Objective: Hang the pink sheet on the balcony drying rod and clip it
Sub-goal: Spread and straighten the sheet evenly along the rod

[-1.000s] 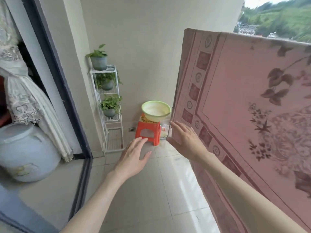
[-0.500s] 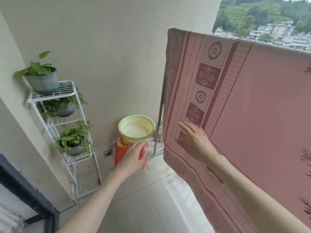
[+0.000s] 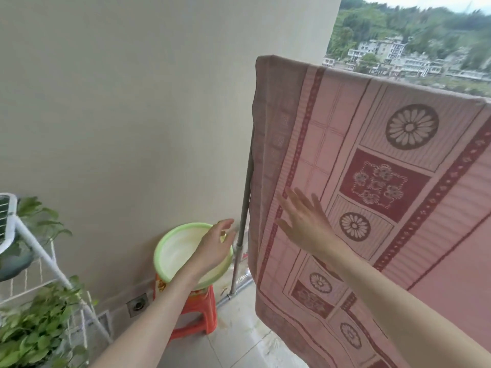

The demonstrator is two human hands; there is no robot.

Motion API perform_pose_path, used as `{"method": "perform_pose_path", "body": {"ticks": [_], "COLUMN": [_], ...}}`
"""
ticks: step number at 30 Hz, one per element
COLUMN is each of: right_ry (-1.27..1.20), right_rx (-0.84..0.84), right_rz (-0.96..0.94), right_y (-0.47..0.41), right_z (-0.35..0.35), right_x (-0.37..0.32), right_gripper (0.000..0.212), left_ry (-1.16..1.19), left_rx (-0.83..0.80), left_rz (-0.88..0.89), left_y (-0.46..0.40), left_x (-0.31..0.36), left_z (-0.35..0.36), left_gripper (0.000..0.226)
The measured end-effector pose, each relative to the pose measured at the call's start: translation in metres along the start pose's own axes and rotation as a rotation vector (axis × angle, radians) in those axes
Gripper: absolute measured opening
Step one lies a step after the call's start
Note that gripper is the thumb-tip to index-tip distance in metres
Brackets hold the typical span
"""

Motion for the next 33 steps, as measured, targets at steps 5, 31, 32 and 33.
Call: {"method": "perform_pose_path", "body": {"ticks": [5,31,32,33], "right_ry": [0.136,0.457,0.455,0.451], "right_rx": [-0.066,-0.051,-0.005,0.048], "right_rz": [0.109,0.520,0.500,0.472], "right_y": [-0.068,-0.142,-0.148,-0.155], "right_z": [0.067,0.149,0.141,0.132], "right_x": [0.008,0.046,0.045,0.045], "right_gripper": [0.060,0.051,0.048,0.046], "left_ry": [0.165,0.216,0.261,0.294], "left_rx": [-0.105,-0.247,-0.172,-0.100], "left_rz": [-0.059,0.212,0.282,0.358], "left_y": [-0.110,-0.322,-0.319,-0.319], "left_x": [-0.023,-0.059,-0.050,-0.041], "left_z": [0.002,0.059,0.047,0.036], "left_gripper": [0.035,0.033,0.026,0.022]}}
Point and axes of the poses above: each hand's wrist, its own y-axis away from the middle knuckle, its own z-axis out of the palm, x = y × z, the point moved 1 cm from there along -y, towards the middle knuckle, and after that the axes turned 2 degrees about -x, right-handed, at the moved point
